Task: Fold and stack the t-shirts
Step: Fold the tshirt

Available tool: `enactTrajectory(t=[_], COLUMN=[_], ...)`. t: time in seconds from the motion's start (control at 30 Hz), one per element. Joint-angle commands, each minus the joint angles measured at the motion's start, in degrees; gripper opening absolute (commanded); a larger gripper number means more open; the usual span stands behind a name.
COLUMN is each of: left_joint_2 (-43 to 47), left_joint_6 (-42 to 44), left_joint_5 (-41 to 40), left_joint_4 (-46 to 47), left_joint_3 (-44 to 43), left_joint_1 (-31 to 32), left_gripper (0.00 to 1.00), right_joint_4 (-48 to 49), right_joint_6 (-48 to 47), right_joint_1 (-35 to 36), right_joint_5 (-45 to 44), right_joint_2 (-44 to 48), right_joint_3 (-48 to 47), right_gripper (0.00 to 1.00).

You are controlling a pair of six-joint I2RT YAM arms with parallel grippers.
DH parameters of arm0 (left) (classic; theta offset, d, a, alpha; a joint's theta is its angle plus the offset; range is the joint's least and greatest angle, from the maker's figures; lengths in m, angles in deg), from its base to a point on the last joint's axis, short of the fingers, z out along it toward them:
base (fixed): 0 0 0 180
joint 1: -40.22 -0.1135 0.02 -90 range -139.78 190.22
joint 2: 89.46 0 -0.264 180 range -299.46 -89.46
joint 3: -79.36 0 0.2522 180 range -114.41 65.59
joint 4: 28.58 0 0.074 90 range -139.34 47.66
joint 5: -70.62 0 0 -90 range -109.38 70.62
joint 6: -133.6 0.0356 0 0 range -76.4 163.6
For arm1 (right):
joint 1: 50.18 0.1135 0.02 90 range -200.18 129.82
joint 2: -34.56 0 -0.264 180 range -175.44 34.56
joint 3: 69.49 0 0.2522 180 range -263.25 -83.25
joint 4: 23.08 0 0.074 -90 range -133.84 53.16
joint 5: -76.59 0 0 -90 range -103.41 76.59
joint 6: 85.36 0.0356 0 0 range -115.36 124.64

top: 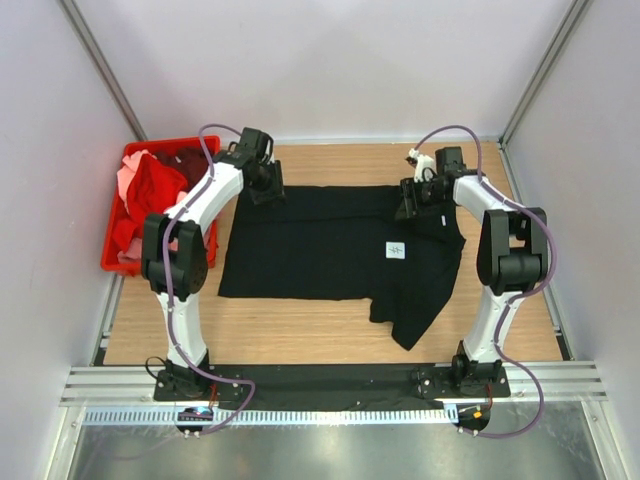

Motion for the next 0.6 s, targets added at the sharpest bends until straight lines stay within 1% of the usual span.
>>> enactTrajectory(t=[0.0,0.1,0.23,0.4,0.5,0.57], left_joint_2=[2.4,2.3,2.4,2.4,2.7,2.7], left_joint_6=[0.2,0.4,0.5,0.6,0.6,0.5], left_joint_5=[0.7,0.5,0.1,0.5,0.3,0.4], left_joint_4=[0.6,0.4,0.4,0.5,0.6,0.7], left_joint_3=[0.3,0.3,0.3,0.4,0.6,0.8], left_joint_1=[-0.2,-0.2,-0.2,-0.2,-0.2,-0.2], left_gripper=[0.40,0.40,0.40,0.40,0.40,0.40], right_joint_4=[0.5,-0.3,1.9,1.4,1.9,2.1], right_joint_6=[-2.3,-3.5,-4.6,-6.5,-6.2,-5.3], right_joint_1=[-0.5,-0.5,-0.8,-1.2,-1.2,-0.7], right_joint_5=[-1.2,-2.1,-4.0,1.0,5.7,6.8], right_joint_2=[-3.0,-4.4,-4.4,-6.7,-6.9,-6.1], right_joint_3=[-6.1,-8.1,-7.9,-9.5,-9.5,-8.6], right_gripper=[0.52,0.54,0.54,0.59,0.59,0.59])
